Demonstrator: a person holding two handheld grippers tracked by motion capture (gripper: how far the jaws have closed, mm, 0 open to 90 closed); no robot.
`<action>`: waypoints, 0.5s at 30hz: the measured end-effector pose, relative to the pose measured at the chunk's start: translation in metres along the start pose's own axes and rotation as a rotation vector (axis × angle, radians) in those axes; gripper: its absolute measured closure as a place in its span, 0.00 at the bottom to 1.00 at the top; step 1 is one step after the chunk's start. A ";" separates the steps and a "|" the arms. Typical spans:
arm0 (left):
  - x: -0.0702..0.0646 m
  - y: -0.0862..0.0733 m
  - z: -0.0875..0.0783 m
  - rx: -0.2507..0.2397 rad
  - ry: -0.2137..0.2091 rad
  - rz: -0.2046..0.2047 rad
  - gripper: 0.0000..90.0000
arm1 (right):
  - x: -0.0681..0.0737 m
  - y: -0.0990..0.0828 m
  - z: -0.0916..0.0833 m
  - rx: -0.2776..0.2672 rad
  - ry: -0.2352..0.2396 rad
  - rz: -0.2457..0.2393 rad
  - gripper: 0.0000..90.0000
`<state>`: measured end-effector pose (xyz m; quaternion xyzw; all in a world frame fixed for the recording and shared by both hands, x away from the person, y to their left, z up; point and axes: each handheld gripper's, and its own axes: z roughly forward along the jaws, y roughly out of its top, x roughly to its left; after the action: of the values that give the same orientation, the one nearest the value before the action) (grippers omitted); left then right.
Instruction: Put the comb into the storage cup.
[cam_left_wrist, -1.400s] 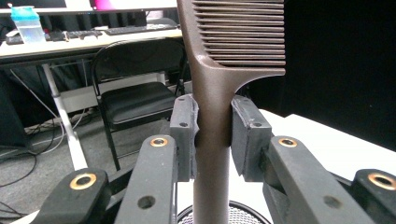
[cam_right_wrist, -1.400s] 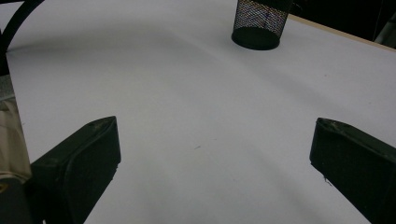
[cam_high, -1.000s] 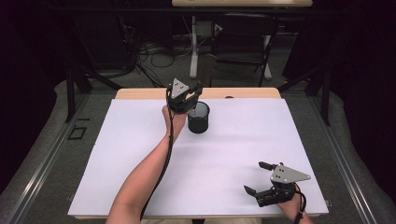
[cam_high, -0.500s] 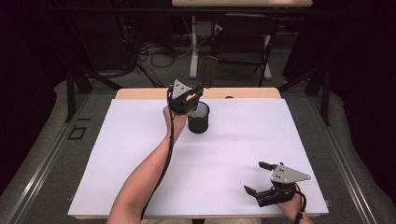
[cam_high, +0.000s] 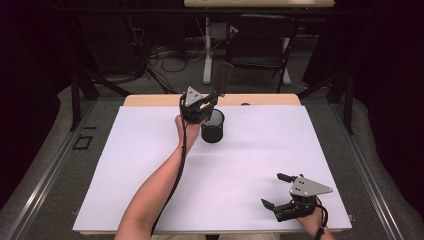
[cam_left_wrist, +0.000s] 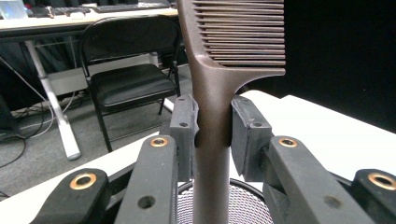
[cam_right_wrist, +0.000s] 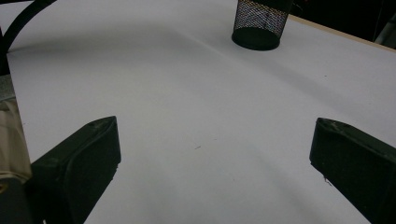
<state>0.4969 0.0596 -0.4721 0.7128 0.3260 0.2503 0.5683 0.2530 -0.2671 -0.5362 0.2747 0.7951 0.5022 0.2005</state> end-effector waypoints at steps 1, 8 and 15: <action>0.000 0.000 0.000 0.000 0.000 0.000 0.80 | 0.000 0.000 0.000 0.001 0.000 0.000 0.02; 0.001 -0.001 0.001 0.011 0.001 -0.002 0.80 | 0.000 0.000 0.000 -0.002 0.000 0.001 0.02; 0.001 -0.002 0.002 0.022 -0.002 0.003 0.81 | 0.000 0.000 0.000 0.000 0.001 0.001 0.02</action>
<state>0.4986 0.0596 -0.4746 0.7196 0.3272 0.2470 0.5605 0.2529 -0.2671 -0.5361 0.2747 0.7950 0.5024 0.2001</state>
